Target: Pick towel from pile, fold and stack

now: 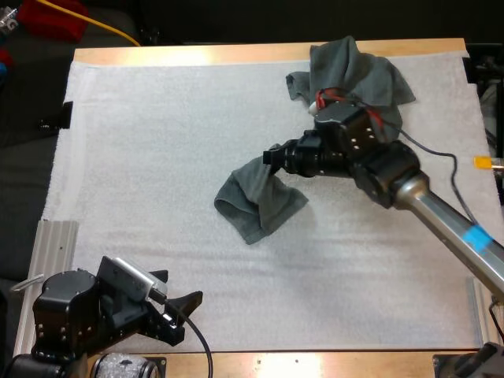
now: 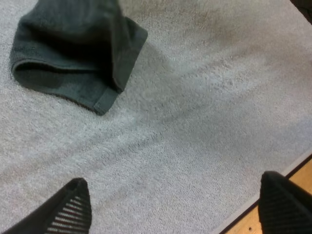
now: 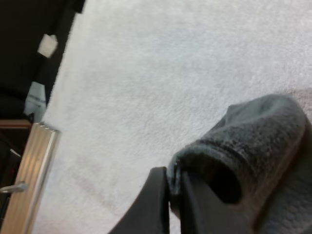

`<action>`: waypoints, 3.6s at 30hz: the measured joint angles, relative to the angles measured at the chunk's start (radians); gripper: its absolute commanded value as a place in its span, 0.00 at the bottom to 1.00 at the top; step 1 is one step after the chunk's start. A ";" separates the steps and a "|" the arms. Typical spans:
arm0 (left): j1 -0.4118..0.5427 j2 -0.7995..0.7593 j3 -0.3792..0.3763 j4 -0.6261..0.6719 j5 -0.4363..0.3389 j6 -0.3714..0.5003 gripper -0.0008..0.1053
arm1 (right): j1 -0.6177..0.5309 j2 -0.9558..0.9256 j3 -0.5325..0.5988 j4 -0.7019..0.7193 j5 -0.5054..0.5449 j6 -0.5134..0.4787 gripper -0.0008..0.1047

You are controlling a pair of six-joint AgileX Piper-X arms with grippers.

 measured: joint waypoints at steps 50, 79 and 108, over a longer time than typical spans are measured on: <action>0.000 0.000 0.000 -0.031 0.036 -0.001 0.66 | -0.340 -0.104 -0.046 0.391 0.292 -0.185 0.62; 0.000 0.239 0.000 -0.179 0.027 -0.054 0.66 | -0.340 -0.282 0.420 0.289 0.145 -0.001 0.62; 0.000 0.254 0.000 -0.179 0.046 -0.060 0.66 | -0.340 -0.035 0.577 -0.186 0.082 0.437 0.62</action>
